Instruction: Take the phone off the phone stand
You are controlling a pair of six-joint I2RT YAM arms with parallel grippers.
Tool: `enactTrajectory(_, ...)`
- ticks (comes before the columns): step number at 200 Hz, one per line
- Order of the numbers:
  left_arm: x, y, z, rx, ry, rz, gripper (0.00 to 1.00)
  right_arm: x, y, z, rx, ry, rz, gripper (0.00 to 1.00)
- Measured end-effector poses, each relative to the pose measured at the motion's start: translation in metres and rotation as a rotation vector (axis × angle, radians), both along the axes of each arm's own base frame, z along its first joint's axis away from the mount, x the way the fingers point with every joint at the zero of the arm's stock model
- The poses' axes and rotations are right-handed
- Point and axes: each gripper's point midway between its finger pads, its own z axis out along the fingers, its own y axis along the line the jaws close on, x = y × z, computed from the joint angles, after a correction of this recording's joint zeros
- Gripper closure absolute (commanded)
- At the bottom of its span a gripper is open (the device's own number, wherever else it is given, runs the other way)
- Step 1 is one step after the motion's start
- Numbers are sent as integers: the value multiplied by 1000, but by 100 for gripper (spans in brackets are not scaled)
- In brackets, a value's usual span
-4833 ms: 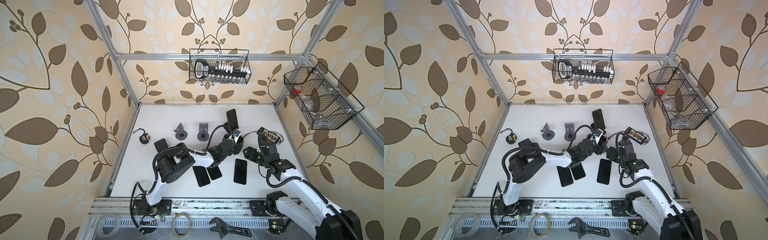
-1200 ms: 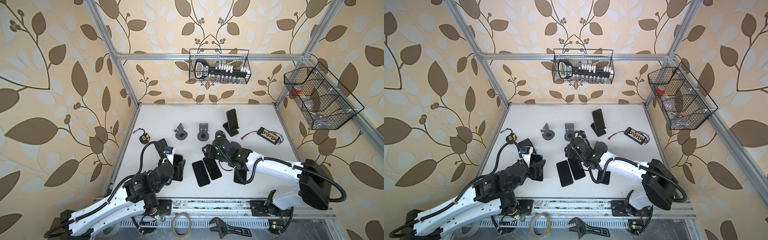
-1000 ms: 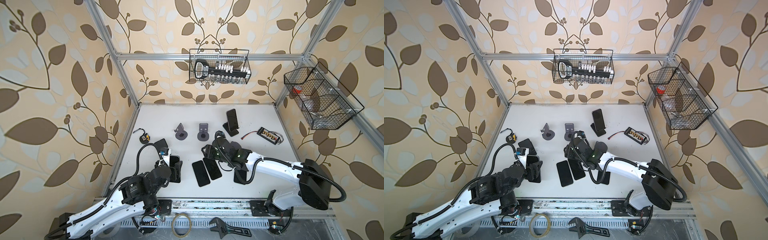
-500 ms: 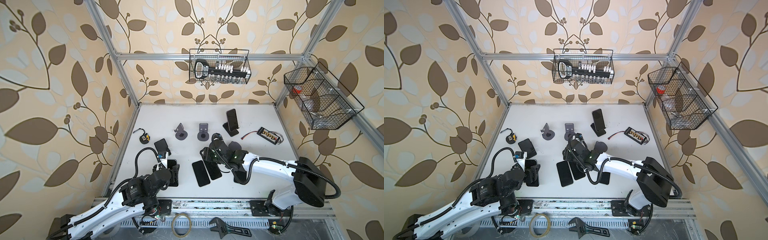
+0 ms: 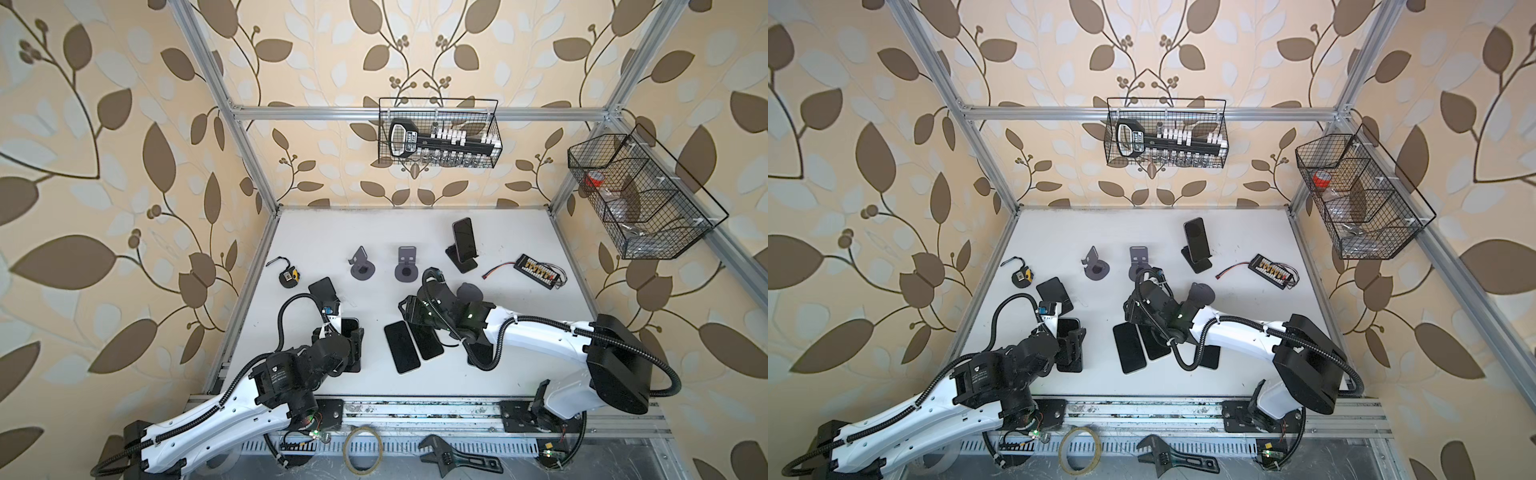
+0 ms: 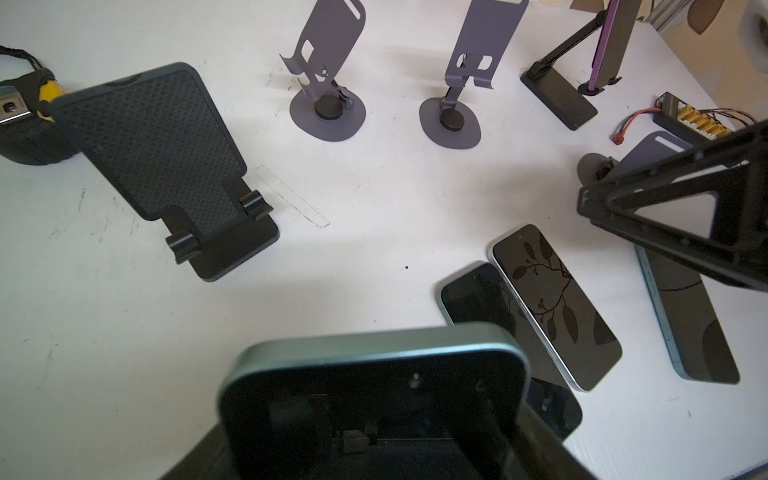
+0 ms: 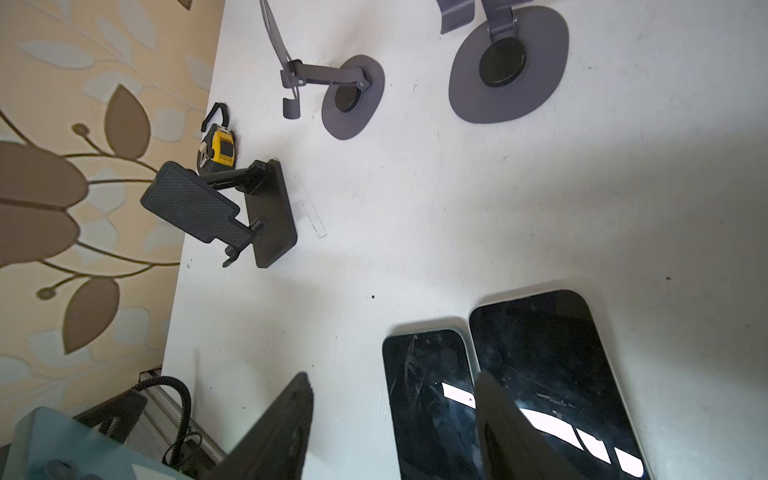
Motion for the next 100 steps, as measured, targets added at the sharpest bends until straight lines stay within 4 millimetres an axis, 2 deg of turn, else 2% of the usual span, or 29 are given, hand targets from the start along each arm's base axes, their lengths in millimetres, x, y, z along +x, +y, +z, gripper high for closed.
enactTrajectory(57, 3, -8, -21, 34, 31, -8, 44, -14, 12, -3, -18, -11, 35, 37)
enactTrajectory(100, 6, -19, -25, 26, 51, -23, 43, -17, 14, -3, -21, -14, 39, 36)
